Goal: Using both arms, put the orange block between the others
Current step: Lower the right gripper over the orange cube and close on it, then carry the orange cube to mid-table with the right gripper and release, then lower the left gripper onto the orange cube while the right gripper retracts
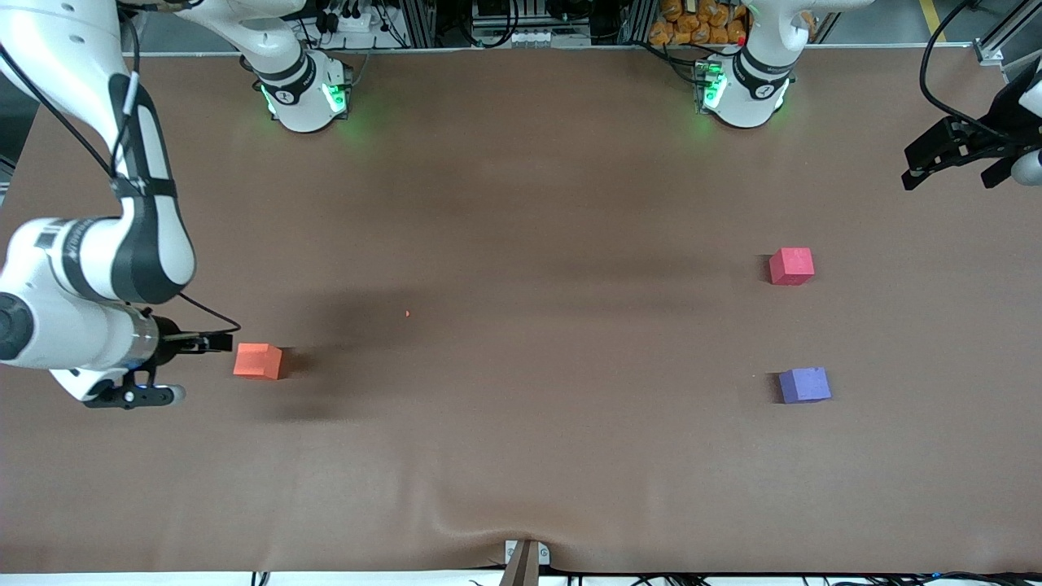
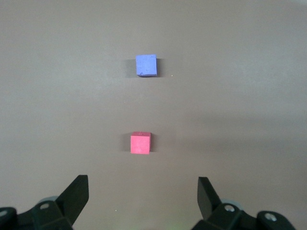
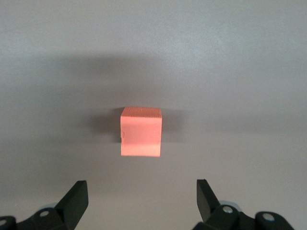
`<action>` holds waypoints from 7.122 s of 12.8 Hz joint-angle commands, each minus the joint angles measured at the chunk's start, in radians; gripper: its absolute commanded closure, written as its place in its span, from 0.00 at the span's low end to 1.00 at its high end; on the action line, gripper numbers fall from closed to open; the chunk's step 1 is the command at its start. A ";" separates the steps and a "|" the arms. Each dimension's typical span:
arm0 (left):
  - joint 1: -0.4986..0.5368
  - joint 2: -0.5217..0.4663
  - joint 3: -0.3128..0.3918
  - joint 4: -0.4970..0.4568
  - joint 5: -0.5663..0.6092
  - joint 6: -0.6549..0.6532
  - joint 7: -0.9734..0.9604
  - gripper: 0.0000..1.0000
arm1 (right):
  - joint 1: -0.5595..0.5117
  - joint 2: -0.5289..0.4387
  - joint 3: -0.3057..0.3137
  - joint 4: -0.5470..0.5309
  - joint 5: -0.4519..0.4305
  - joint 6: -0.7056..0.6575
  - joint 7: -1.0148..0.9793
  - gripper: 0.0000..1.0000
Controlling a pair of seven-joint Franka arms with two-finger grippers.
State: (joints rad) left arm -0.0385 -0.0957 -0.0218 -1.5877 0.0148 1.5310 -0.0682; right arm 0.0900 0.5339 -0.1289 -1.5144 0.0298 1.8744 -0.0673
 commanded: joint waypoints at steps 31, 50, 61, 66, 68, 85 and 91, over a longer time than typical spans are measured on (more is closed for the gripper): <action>0.012 0.022 0.002 0.018 -0.013 0.024 0.005 0.00 | 0.020 0.084 0.075 -0.020 0.114 0.223 -0.048 0.46; 0.032 0.025 0.010 0.008 -0.009 0.012 0.010 0.00 | 0.626 0.222 0.111 0.049 0.565 0.507 0.388 0.35; 0.017 0.060 -0.001 -0.009 -0.007 0.017 -0.013 0.00 | 0.651 0.246 0.101 0.066 0.661 0.563 0.377 0.00; 0.008 0.148 -0.078 0.002 -0.007 0.052 -0.117 0.00 | 0.478 0.062 0.092 0.054 0.442 0.216 0.383 0.00; -0.006 0.200 -0.134 0.005 -0.001 0.087 -0.264 0.00 | 0.404 -0.049 0.094 0.062 0.276 -0.002 0.383 0.00; -0.478 0.787 -0.109 0.261 0.105 0.426 -1.358 0.00 | -0.013 -0.448 0.060 0.063 -0.035 -0.454 0.011 0.00; -0.592 0.899 -0.029 0.284 0.102 0.509 -1.414 0.00 | -0.050 -0.451 0.060 0.057 -0.031 -0.532 0.014 0.00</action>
State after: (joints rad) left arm -0.6164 0.7754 -0.0656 -1.3393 0.0939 2.0302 -1.4635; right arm 0.0715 0.1093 -0.0837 -1.4343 0.0118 1.3686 -0.0444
